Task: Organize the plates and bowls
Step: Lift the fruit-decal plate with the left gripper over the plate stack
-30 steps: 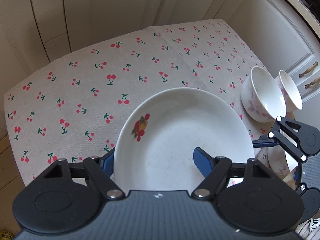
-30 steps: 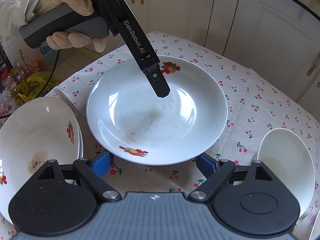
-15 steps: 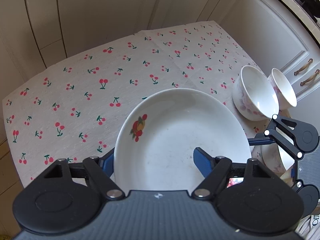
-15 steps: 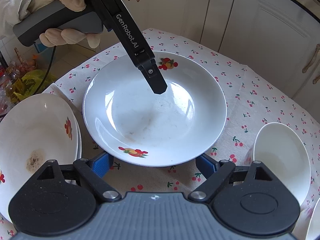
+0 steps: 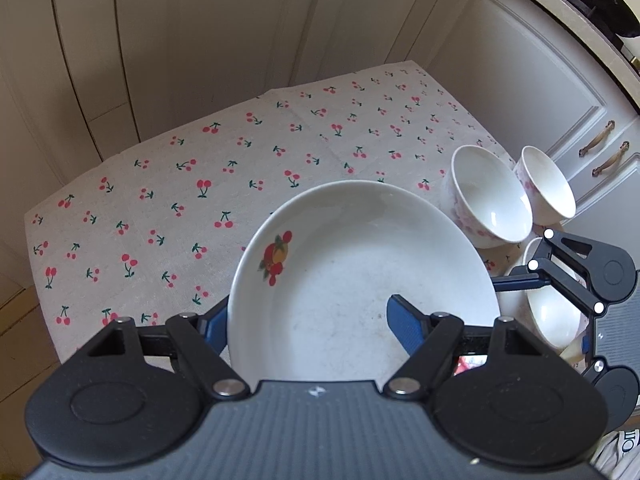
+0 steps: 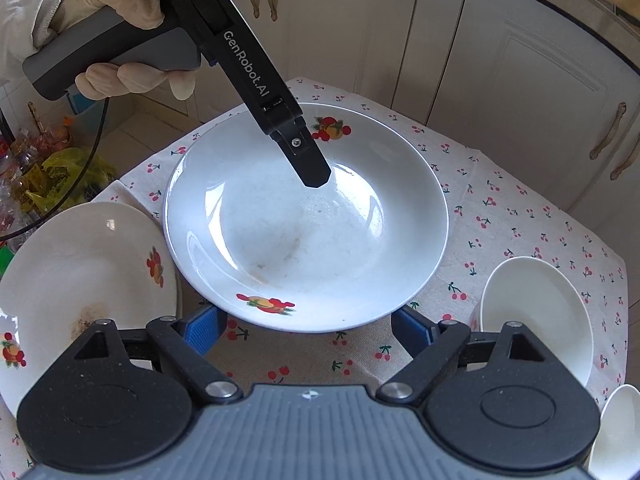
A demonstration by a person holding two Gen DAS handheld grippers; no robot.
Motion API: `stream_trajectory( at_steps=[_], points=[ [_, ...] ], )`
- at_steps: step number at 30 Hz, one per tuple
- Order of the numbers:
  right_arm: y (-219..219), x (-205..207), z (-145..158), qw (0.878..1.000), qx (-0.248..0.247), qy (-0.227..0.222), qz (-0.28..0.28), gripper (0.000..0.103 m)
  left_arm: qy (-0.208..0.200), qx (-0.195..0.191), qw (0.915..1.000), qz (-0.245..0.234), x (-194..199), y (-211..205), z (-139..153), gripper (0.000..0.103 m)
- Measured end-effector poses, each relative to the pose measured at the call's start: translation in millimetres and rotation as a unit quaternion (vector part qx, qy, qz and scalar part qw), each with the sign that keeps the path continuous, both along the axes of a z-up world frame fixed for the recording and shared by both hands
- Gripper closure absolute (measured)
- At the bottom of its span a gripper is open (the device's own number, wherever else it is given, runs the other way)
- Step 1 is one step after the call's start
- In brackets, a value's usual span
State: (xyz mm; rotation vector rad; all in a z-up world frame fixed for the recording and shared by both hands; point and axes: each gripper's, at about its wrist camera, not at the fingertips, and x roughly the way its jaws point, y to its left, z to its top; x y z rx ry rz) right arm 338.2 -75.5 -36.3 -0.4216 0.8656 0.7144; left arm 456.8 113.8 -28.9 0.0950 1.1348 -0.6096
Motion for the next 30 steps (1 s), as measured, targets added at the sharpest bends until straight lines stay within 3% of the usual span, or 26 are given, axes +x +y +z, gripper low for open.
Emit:
stream_trajectory(
  at_steps=[19,30],
  points=[
    [1.0,-73.3,40.8,0.999,0.013,-0.041,0.018,0.011,-0.032,0.005,0.9992,0.023,-82.8,15.2,42.1,0.025],
    [3.6,-121.0,38.7,0.999,0.020,-0.035,0.026,0.011,-0.036,-0.006,0.9986,0.038,-144.7,21.0,44.6,0.025]
  ],
)
